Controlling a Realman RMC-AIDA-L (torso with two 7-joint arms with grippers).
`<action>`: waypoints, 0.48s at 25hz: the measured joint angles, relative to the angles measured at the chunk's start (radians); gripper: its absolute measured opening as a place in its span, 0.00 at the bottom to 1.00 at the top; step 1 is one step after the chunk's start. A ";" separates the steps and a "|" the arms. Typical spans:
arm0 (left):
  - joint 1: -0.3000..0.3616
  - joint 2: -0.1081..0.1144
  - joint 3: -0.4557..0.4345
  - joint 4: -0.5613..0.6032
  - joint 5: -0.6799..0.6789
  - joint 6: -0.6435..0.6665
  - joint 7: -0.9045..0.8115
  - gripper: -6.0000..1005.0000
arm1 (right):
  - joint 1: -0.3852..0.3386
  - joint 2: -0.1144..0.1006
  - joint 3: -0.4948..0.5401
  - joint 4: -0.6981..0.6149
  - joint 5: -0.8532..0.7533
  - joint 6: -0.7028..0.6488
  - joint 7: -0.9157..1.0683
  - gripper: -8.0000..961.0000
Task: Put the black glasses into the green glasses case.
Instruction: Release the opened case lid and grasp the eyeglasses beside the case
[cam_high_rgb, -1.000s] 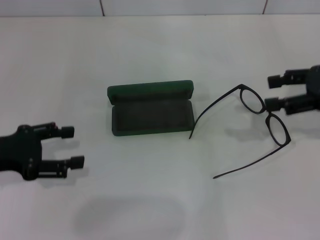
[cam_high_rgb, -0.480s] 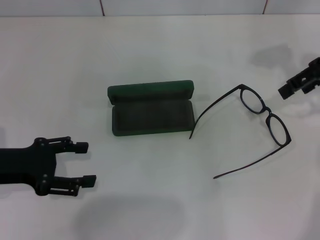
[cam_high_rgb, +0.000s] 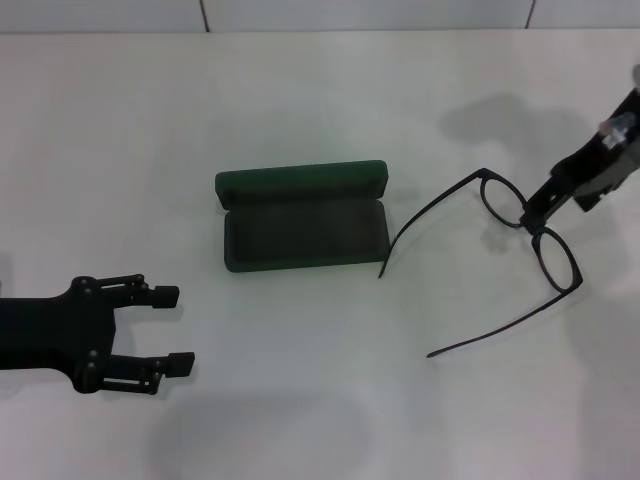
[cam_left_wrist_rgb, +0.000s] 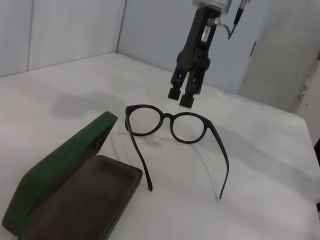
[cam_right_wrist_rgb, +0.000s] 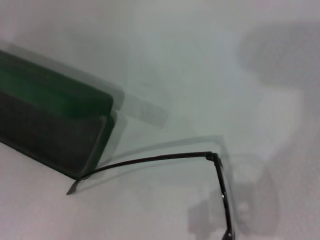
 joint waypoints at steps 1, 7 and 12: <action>0.000 0.000 0.000 0.000 0.000 0.000 0.001 0.87 | 0.006 0.015 -0.001 0.000 -0.018 0.008 0.002 0.88; 0.005 -0.001 -0.002 0.000 0.000 -0.001 0.002 0.86 | 0.008 0.057 -0.002 0.029 -0.063 0.072 0.007 0.86; 0.006 -0.001 -0.002 0.000 0.000 -0.003 0.002 0.86 | 0.007 0.065 -0.003 0.060 -0.065 0.118 0.006 0.84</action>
